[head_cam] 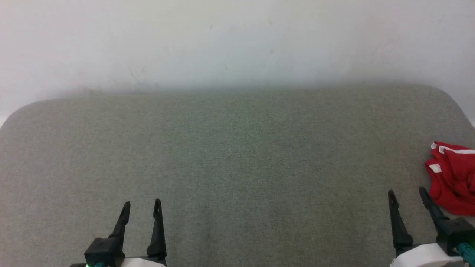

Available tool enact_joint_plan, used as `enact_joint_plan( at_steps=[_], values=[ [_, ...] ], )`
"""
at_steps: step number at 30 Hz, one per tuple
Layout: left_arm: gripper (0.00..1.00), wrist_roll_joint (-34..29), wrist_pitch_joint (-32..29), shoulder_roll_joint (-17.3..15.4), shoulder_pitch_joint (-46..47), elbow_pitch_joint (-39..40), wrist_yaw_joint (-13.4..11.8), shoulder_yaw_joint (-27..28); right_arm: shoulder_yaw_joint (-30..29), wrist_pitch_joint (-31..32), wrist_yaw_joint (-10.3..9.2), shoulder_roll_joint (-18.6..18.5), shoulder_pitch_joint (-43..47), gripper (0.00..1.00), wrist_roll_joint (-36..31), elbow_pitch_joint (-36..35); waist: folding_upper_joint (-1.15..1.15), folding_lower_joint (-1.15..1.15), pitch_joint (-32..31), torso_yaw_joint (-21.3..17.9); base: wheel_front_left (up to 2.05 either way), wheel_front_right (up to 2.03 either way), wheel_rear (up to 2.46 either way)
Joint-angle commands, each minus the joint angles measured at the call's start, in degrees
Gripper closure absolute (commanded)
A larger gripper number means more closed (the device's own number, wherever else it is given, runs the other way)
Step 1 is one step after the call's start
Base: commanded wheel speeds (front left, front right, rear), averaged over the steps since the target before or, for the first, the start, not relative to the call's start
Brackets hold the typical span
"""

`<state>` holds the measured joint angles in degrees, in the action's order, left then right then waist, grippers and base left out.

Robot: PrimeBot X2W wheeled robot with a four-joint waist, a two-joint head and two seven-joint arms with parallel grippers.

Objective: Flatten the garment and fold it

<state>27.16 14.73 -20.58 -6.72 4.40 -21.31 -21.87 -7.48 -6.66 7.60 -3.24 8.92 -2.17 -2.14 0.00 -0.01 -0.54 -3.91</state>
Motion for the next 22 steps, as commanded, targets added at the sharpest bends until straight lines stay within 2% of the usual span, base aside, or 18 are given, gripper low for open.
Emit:
enact_joint_plan(
  at_steps=[1, 10, 19, 20, 22],
  values=[
    [0.0, -0.8, 0.3, 0.7, -1.1, -0.3, 0.9, 0.7, -0.2, -0.9, -0.11, 0.3, 0.9, 0.0, 0.1, 0.8, 0.0, 0.01, -1.1, 1.3, 0.0, 0.0, 0.0],
    [0.0, -2.6, 0.3, 3.1, -2.4, -1.7, 3.6, 2.0, 0.7, -2.5, -0.11, 0.3, 0.4, 0.0, 3.1, 3.3, 0.0, 0.01, -1.1, 1.5, 0.0, 0.0, 0.0],
    [0.0, -3.0, 0.3, 4.4, -2.9, -2.6, 5.2, 3.7, 1.5, -2.6, -0.11, 0.4, 0.2, 0.0, 3.9, 3.9, 0.0, 0.01, -1.5, 1.1, 0.0, 0.0, 0.0],
    [1.0, -2.9, -0.1, 4.5, -2.3, -2.4, 5.0, 3.6, 1.5, -2.4, 0.01, 0.1, 0.7, 1.0, 3.8, 3.8, 0.0, 0.01, -1.5, 1.1, 0.0, 0.0, 0.0],
    [1.0, -2.9, -0.1, 4.5, -2.3, -2.3, 5.0, 3.6, 1.6, -2.4, 0.01, 0.0, 0.7, 1.0, 3.8, 3.8, 0.0, 0.01, -1.5, 1.1, 0.0, 0.0, 0.0]
  ],
)
